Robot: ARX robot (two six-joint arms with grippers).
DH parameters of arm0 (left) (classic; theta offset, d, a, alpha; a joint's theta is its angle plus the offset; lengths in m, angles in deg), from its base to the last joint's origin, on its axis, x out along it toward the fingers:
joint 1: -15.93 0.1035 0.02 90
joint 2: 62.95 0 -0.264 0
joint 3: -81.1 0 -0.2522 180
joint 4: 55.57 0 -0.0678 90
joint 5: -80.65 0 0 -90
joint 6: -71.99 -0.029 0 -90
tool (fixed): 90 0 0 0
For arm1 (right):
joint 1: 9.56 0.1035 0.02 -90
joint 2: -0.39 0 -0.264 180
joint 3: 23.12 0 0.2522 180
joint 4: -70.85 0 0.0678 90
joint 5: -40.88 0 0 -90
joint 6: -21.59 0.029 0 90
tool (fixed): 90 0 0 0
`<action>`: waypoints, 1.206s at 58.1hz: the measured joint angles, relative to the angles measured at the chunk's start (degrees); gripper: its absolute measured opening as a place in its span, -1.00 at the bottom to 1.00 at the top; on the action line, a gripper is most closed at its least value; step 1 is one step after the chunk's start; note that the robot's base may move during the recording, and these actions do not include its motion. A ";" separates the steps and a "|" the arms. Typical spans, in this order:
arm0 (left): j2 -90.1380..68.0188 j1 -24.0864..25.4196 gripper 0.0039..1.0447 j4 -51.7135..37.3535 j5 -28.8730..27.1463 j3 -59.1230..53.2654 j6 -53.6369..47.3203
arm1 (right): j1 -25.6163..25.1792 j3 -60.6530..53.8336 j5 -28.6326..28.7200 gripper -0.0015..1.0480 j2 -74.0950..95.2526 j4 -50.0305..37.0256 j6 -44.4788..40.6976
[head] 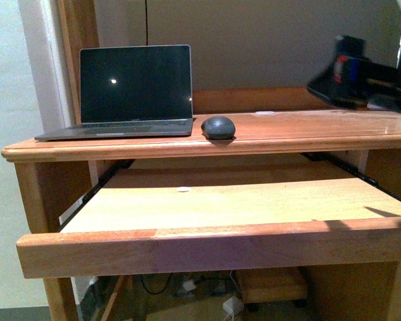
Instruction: Place mouse
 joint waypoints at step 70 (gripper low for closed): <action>0.00 0.00 0.86 0.00 0.00 0.00 -0.02 | 14.67 -0.28 -12.28 0.86 22.64 -11.63 -9.25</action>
